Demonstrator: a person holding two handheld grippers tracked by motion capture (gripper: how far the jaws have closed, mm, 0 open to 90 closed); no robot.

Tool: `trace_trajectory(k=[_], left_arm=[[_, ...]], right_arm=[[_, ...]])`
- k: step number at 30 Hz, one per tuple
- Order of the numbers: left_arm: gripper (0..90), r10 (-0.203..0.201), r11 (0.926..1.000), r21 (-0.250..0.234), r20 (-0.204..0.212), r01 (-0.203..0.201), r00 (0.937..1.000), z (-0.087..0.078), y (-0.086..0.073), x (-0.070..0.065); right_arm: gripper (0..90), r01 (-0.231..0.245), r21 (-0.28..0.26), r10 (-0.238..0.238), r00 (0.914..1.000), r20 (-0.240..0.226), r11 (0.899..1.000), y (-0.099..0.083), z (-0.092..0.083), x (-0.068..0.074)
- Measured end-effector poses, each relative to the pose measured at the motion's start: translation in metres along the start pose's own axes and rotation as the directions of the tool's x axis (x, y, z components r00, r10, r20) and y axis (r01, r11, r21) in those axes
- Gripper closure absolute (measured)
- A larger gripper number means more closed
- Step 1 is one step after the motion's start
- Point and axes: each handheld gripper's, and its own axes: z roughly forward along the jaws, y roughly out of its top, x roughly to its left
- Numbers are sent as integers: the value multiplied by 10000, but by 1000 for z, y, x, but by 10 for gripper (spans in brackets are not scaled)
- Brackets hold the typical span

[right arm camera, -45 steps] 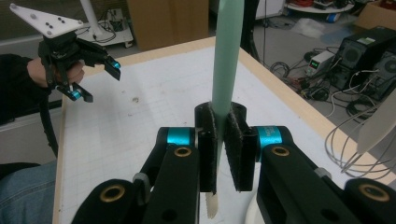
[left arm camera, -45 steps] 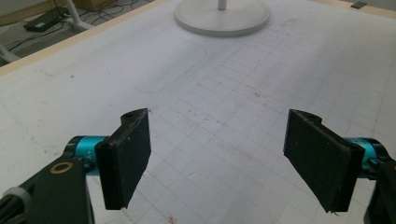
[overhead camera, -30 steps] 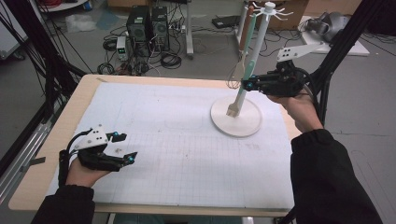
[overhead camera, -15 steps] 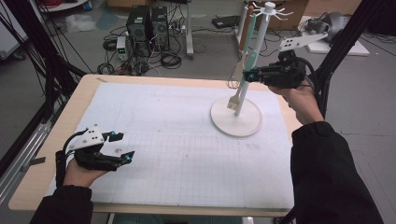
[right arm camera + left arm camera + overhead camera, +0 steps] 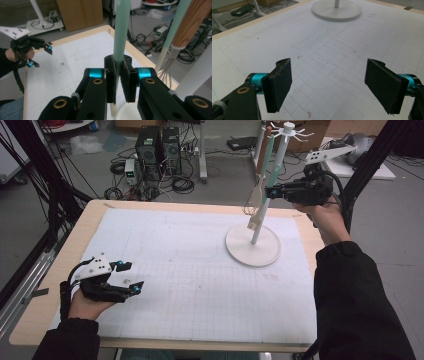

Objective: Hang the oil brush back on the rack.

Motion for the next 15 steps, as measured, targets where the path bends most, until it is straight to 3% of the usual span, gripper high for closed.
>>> trace_trajectory(k=[3,15], left_arm=[[223,-41,10000,60,55,41,10000,1,-1,1],[223,-30,10000,85,119,29,9999,3,-2,2]], right_arm=[[836,-64,-158,62,9999,-92,9999,5,-2,-1],[836,-123,51,122,9996,250,9999,20,-6,-10]])
